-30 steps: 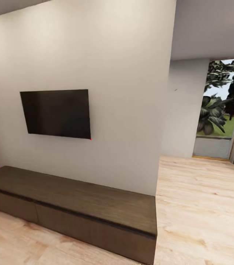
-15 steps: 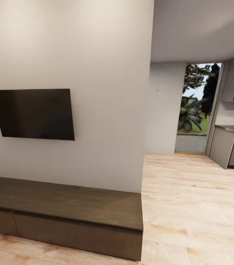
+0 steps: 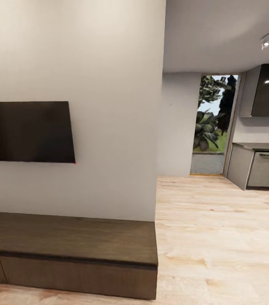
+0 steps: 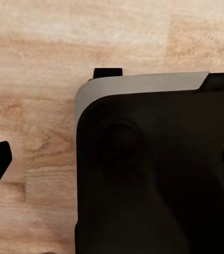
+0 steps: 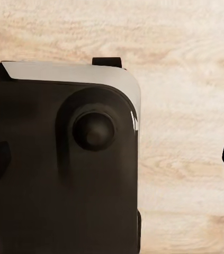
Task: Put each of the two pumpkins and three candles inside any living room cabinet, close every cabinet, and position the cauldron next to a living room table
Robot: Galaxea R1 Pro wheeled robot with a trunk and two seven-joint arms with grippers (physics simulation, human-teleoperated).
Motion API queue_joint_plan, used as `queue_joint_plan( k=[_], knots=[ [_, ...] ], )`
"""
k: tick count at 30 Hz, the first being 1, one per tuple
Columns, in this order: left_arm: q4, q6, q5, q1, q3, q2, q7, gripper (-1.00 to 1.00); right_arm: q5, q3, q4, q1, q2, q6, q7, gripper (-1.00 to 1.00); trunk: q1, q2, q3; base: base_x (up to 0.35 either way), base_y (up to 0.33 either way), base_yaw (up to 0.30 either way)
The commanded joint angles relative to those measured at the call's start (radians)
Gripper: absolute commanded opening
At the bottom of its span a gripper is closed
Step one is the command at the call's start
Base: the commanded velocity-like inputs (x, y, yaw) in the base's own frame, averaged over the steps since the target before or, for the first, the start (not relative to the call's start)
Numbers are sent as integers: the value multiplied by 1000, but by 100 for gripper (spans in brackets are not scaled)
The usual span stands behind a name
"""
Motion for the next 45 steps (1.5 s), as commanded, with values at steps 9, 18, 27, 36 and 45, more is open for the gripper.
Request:
queue_joint_plan(
  k=[9,18,27,36,45],
  knots=[
    [-2,0,0,0,1,0,0,100,0,0,1,-1,0,1,0,100,0,-1,-1,225,261,0],
    [-2,0,0,0,1,0,0,100,0,0,1,-1,0,0,0,100,0,-1,-1,250,233,0],
    [-2,0,0,1,0,0,-1,100,0,0,1,-1,0,1,0,100,0,-1,-1,214,263,0],
    [-2,0,0,0,0,0,-1,100,0,0,1,-1,0,1,0,100,0,-1,-1,203,283,0],
    [-2,0,0,0,0,0,-1,100,0,0,1,-1,0,1,0,100,0,-1,-1,180,290,0]
  ],
)
